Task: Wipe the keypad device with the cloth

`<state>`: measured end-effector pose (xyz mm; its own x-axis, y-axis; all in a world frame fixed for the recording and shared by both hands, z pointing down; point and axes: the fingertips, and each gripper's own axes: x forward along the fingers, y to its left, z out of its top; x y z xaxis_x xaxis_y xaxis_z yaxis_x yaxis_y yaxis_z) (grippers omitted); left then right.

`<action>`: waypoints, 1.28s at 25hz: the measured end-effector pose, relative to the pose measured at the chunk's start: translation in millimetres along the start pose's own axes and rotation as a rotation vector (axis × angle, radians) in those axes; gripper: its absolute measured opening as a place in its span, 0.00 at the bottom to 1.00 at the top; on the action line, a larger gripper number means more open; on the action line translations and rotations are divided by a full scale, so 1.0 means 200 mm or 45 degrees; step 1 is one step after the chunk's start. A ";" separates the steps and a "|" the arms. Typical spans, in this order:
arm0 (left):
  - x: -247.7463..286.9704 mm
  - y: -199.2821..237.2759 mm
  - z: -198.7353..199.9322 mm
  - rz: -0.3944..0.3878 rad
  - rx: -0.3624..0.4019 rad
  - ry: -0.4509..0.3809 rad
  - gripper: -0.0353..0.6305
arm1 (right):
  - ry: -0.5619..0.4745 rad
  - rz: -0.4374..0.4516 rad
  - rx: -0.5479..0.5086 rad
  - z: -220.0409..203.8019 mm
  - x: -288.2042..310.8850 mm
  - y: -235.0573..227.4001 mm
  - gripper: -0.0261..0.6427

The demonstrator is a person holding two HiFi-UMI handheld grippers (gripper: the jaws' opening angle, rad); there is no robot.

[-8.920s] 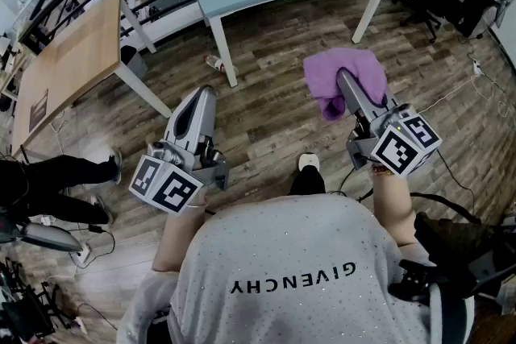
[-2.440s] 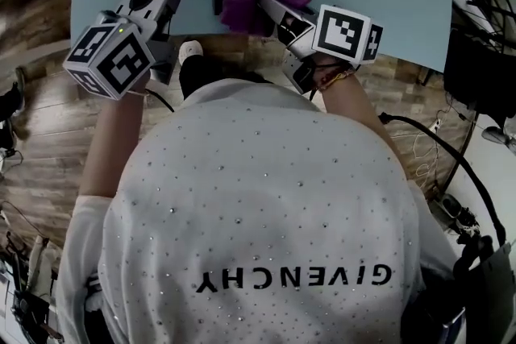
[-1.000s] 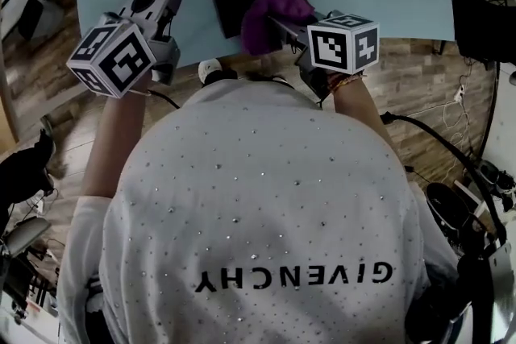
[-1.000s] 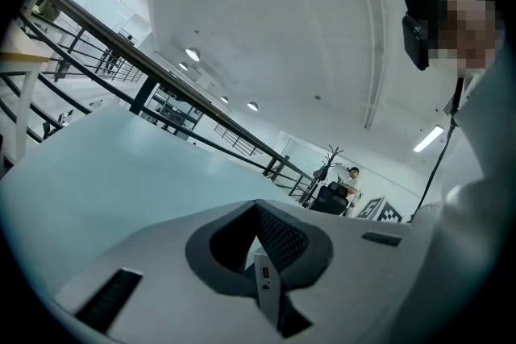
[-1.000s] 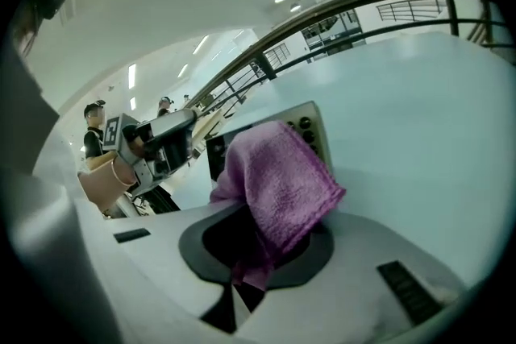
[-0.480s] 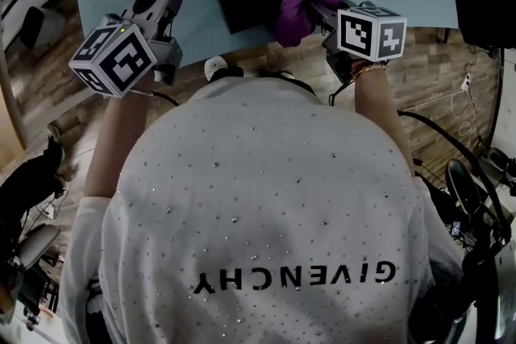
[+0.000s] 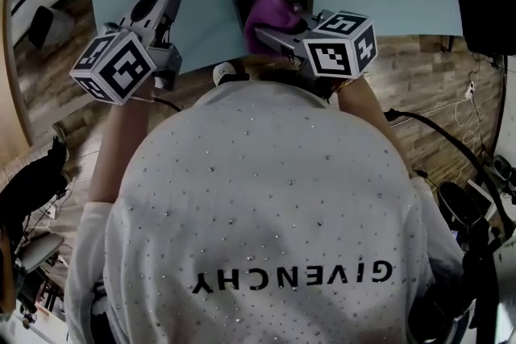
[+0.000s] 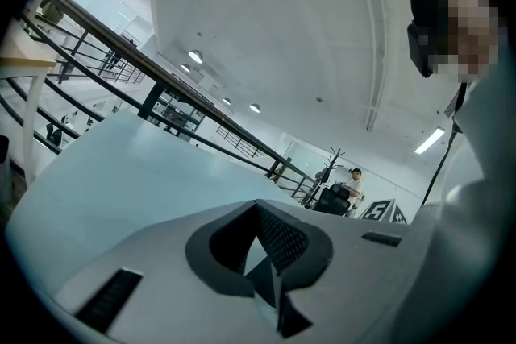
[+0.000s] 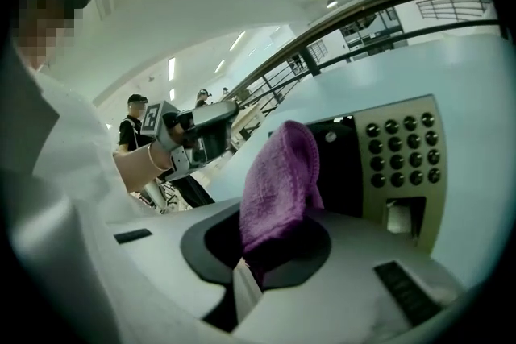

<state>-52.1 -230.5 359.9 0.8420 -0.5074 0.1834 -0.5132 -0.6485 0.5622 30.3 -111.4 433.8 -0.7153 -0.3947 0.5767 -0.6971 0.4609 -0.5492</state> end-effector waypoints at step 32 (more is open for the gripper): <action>-0.19 -0.31 -0.16 0.373 -0.058 -0.236 0.06 | -0.012 0.060 -0.181 -0.07 -0.46 -0.44 0.06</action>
<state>-46.7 -152.1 344.2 0.6135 -0.7653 0.1945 -0.7169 -0.4365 0.5436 157.8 -105.1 436.7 -0.7479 -0.3769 0.5464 -0.6493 0.5866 -0.4841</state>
